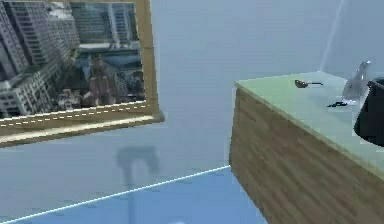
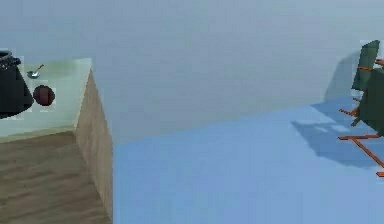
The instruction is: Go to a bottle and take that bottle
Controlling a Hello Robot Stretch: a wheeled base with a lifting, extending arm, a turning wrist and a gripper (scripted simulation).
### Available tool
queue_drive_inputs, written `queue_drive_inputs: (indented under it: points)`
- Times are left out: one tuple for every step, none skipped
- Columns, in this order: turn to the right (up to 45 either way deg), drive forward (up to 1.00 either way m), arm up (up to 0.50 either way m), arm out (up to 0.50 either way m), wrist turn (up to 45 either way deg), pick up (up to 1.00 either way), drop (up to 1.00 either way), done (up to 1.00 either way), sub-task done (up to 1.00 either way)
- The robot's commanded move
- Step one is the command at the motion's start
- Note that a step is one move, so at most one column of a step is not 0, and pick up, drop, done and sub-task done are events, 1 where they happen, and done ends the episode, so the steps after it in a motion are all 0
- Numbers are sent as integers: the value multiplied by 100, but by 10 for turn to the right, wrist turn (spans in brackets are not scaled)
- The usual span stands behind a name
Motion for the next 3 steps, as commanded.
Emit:
queue_drive_inputs:
  points:
    - [0,75,0,0,0,0,0,0,0]
    - [-210,0,0,0,0,0,0,0,0]
    - [450,0,0,0,0,0,0,0,0]
